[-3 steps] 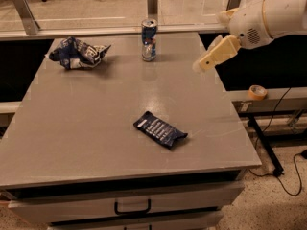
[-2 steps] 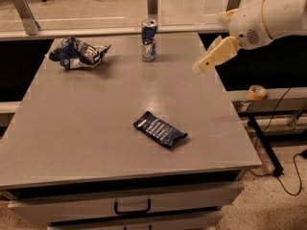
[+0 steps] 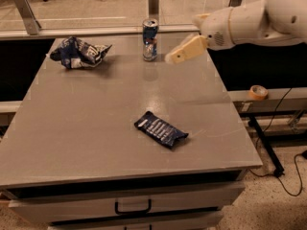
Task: Move redbull can near blue chip bag
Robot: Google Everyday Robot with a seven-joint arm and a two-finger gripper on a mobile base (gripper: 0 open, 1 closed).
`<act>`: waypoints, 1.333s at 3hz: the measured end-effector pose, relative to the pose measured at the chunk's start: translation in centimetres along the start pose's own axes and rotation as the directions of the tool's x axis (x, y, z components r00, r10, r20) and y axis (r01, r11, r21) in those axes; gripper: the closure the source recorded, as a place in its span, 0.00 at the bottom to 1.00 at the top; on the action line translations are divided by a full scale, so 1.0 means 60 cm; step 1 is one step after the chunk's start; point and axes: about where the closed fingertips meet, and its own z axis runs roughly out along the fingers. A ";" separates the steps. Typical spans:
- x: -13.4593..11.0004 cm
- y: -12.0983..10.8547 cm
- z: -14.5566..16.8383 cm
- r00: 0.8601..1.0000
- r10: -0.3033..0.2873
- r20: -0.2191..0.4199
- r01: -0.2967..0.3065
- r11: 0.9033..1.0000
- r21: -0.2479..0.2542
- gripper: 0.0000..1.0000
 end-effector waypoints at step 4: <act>0.003 -0.125 0.226 0.988 0.066 0.138 -0.077 0.994 0.081 0.24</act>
Offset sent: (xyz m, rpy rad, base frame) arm 0.1065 0.0537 -0.0406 0.1255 -0.0256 -0.0991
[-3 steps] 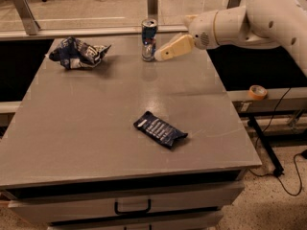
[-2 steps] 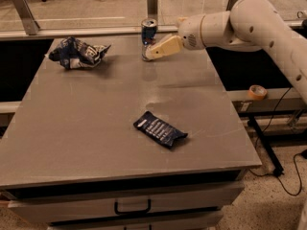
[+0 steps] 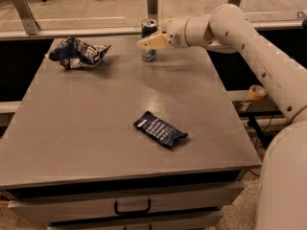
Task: Move redbull can near blue chip bag
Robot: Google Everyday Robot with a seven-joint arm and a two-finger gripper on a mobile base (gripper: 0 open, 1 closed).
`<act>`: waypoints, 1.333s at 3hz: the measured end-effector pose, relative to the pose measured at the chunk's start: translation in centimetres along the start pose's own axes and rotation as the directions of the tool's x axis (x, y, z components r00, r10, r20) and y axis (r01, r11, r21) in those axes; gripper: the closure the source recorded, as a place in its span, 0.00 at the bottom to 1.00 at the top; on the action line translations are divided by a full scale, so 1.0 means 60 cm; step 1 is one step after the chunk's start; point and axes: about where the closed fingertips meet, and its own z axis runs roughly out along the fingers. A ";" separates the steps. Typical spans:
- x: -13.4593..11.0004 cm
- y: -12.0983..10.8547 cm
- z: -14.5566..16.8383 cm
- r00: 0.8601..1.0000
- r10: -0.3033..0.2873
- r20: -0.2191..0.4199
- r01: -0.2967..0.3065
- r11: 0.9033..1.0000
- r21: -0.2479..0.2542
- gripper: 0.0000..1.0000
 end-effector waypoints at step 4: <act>-0.121 0.114 0.035 0.988 -0.044 0.148 0.085 0.956 -0.282 1.00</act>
Offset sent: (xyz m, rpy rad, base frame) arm 0.0057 0.0169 0.0299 0.0017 -0.0500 0.1797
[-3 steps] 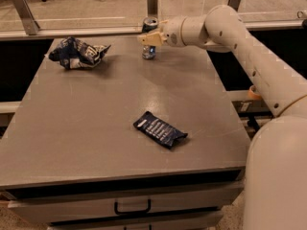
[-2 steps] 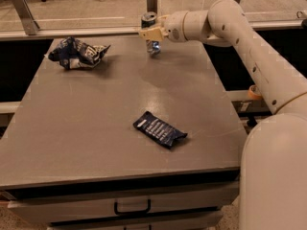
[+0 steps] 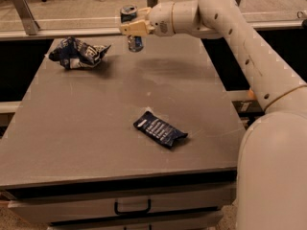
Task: Move redbull can near blue chip bag
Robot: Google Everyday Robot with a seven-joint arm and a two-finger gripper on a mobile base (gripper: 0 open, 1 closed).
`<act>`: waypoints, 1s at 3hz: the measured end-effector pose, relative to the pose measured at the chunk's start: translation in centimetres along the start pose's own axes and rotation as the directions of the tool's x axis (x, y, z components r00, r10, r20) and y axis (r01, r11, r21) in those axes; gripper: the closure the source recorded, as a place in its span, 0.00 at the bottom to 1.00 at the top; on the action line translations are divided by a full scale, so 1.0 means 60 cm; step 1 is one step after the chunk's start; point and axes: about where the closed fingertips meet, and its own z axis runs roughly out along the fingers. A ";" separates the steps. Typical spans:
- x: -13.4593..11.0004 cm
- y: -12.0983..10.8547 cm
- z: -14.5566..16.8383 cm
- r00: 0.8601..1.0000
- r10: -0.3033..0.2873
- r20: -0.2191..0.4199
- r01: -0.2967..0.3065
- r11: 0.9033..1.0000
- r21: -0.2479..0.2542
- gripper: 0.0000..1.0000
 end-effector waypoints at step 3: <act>-0.012 0.102 0.118 0.992 0.033 0.125 -0.005 0.976 -0.216 0.35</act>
Offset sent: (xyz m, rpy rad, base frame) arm -0.0399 0.0971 -0.0013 0.1560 0.0376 0.2588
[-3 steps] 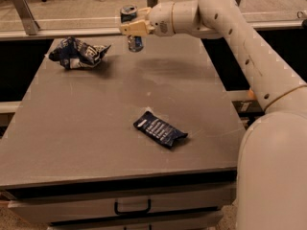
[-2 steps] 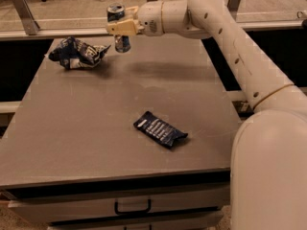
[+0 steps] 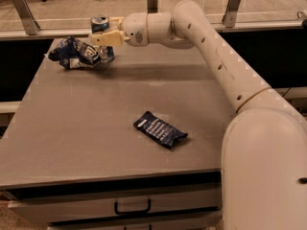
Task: Move redbull can near blue chip bag
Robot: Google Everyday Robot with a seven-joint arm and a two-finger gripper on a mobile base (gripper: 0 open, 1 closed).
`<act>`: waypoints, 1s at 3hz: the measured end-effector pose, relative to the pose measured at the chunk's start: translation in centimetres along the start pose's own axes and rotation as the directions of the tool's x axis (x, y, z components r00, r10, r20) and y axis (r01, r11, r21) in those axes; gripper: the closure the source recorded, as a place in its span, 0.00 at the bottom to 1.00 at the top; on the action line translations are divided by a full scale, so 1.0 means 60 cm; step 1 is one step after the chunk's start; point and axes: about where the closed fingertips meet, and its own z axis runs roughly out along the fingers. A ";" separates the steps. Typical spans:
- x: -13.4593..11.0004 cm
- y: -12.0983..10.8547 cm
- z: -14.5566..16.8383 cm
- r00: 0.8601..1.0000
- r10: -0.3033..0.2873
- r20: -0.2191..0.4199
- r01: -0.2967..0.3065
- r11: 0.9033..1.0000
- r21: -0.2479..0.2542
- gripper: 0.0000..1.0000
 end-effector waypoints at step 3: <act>0.049 0.020 0.029 0.999 -0.006 -0.035 0.005 0.999 -0.040 0.00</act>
Offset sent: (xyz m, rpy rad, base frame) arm -0.0087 0.0150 -0.0464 -0.0598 0.0060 0.0392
